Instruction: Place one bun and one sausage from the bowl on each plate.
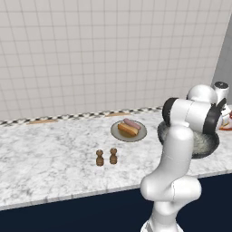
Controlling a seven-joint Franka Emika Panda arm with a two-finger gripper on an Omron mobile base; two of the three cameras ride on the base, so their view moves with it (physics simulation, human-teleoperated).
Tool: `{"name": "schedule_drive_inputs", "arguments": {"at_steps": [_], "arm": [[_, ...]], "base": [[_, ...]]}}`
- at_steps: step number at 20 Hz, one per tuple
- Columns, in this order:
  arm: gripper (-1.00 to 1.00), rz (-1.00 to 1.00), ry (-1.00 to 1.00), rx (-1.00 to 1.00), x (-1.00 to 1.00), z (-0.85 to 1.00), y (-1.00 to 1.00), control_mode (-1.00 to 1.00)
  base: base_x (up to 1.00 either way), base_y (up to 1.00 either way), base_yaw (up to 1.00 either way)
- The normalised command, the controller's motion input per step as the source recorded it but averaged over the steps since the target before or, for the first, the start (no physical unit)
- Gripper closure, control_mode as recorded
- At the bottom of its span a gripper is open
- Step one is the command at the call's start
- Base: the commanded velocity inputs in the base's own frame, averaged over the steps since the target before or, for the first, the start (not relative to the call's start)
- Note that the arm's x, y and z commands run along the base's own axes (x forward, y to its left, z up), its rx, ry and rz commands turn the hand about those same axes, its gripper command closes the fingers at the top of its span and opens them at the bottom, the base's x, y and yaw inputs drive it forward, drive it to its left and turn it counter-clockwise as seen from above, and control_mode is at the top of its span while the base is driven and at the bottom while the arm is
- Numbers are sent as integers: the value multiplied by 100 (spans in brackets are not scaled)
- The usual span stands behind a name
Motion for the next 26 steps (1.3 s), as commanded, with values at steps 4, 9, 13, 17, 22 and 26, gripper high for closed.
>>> {"name": "schedule_drive_inputs", "arguments": {"at_steps": [4,9,13,17,22,26], "arm": [[100,0,0,1,13,0,-1,-100],[100,1,0,0,25,-2,-3,-100],[100,9,1,0,24,-1,-23,-100],[100,7,0,0,19,0,-28,-100],[100,2,4,0,17,-3,-15,-100],[100,0,2,0,14,-14,-6,-100]], "base": [[0,0,0],[0,0,0],[0,0,0],[0,0,0],[0,0,0],[0,0,0]]}}
